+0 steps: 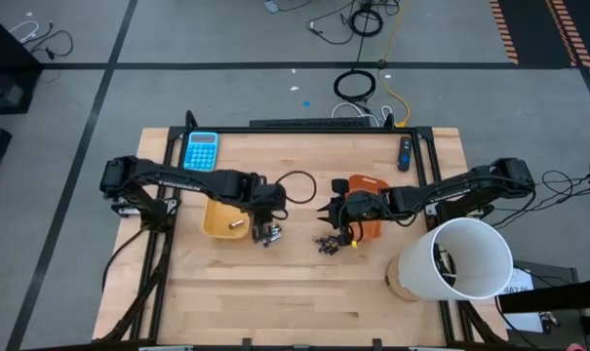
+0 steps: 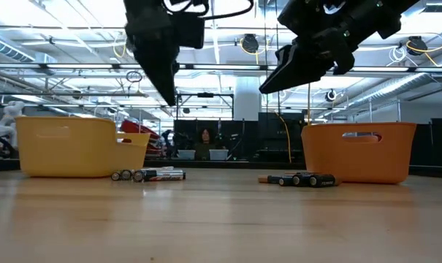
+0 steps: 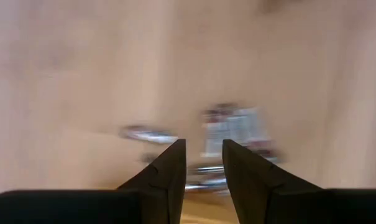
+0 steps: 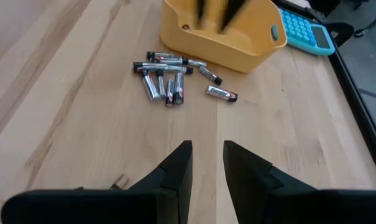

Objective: Sort batteries
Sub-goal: Put the silver battery into the yellow bin

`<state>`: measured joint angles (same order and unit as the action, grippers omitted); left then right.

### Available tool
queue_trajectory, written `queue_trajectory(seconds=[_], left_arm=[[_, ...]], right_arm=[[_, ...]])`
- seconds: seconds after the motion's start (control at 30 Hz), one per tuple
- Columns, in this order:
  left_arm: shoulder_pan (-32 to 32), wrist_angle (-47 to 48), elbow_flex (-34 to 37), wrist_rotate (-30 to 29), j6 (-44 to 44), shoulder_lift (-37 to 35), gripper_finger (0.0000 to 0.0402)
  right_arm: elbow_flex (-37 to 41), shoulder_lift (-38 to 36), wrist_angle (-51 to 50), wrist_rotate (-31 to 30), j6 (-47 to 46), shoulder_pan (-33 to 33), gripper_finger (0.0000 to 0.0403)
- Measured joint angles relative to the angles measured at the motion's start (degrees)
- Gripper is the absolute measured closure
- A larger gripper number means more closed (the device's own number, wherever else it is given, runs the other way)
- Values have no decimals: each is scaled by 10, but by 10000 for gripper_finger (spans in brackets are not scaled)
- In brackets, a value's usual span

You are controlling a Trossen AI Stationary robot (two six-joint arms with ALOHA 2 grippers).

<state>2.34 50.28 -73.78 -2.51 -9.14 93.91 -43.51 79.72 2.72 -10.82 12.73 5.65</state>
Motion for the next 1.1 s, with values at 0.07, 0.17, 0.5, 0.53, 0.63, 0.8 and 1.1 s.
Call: queue_trajectory(seconds=[0.07,0.17,0.5,0.53,0.63,0.8,1.1], left_arm=[[18,15,0,6,-24,2,286],[43,50,0,8,-46,22,286],[86,127,1,10,-56,80,286],[87,140,1,9,-56,81,286],[90,182,1,9,-70,85,286],[93,216,1,6,-82,83,286],[71,94,1,-29,-146,73,286]], right_arm=[[0,0,4,0,0,0,319],[0,0,5,0,-2,0,319],[0,0,24,3,-6,0,319],[0,0,24,3,-6,0,319],[0,0,22,3,-7,0,319],[0,0,22,3,-7,0,319],[0,0,32,5,-4,0,319]])
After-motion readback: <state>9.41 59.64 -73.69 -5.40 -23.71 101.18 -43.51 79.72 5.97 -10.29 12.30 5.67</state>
